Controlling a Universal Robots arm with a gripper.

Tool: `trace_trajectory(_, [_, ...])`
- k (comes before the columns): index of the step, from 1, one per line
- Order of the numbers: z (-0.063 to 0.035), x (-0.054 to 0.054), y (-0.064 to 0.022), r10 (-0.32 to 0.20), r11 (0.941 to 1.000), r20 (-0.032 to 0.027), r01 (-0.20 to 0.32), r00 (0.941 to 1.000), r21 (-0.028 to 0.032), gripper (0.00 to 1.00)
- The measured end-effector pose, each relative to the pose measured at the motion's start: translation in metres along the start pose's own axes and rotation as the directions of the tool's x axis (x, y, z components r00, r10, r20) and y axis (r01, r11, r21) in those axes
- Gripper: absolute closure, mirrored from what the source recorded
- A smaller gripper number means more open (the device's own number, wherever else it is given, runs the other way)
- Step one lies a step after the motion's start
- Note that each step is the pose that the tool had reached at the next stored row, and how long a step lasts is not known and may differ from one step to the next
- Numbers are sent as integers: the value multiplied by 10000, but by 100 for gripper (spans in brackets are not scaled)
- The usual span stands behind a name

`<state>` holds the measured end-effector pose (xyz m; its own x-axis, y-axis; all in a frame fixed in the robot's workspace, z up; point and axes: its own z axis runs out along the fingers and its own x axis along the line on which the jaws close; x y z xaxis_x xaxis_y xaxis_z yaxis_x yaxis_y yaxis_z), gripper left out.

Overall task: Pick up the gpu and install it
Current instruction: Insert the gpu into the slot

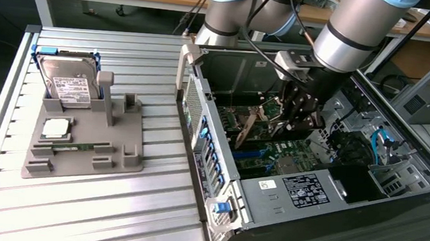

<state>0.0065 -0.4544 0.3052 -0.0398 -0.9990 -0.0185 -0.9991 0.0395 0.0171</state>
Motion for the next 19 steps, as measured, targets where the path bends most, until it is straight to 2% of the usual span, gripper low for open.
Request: trace_trajectory(19, [34, 5, 88, -22, 10000, -1, 22, 10000, -1, 73])
